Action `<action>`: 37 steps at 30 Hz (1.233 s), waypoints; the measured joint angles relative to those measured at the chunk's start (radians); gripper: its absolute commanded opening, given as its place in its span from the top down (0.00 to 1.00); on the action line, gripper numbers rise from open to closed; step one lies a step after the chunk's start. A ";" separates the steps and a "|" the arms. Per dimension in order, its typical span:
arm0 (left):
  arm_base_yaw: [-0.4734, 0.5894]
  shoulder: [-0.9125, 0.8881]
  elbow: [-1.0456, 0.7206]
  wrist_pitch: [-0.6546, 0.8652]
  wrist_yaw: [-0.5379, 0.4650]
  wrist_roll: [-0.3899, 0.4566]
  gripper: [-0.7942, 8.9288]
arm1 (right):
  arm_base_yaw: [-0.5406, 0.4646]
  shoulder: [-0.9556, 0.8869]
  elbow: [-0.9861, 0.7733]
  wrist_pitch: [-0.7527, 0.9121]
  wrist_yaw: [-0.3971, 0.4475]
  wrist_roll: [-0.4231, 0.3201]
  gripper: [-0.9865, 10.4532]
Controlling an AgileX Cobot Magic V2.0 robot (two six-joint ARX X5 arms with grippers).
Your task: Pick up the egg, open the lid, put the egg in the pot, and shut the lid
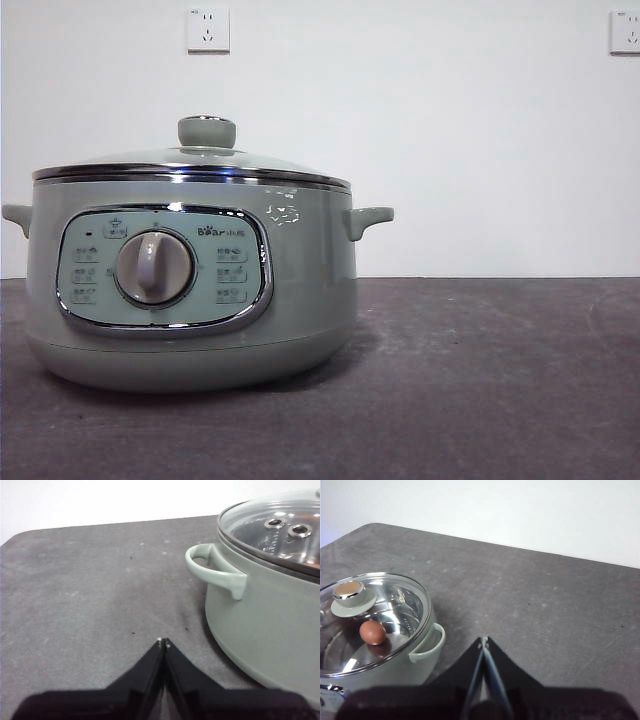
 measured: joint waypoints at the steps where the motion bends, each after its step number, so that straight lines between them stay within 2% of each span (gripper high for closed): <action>1: 0.000 0.000 0.000 0.000 0.000 -0.001 0.92 | 0.000 0.000 0.000 0.000 0.000 0.000 0.91; 22: 0.000 0.000 0.000 0.000 0.000 -0.003 0.92 | 0.000 0.000 0.000 0.000 0.000 -0.001 0.91; 25: 0.000 0.000 0.000 0.000 0.000 -0.003 0.92 | -0.010 -0.010 0.000 0.000 0.000 -0.026 0.91; 27: 0.000 0.000 0.000 0.000 0.000 -0.003 0.92 | -0.044 -0.025 -0.002 0.001 -0.002 -0.036 0.91; 31: 0.000 0.000 0.000 0.000 0.000 -0.003 0.92 | -0.189 -0.068 -0.048 0.024 -0.004 -0.039 0.91; 34: 0.000 0.000 0.000 0.000 0.000 -0.003 0.92 | -0.319 -0.125 -0.149 0.063 -0.004 -0.010 0.91; 37: 0.000 0.000 0.000 0.000 0.000 -0.003 0.92 | -0.418 -0.204 -0.288 0.169 -0.004 0.035 0.91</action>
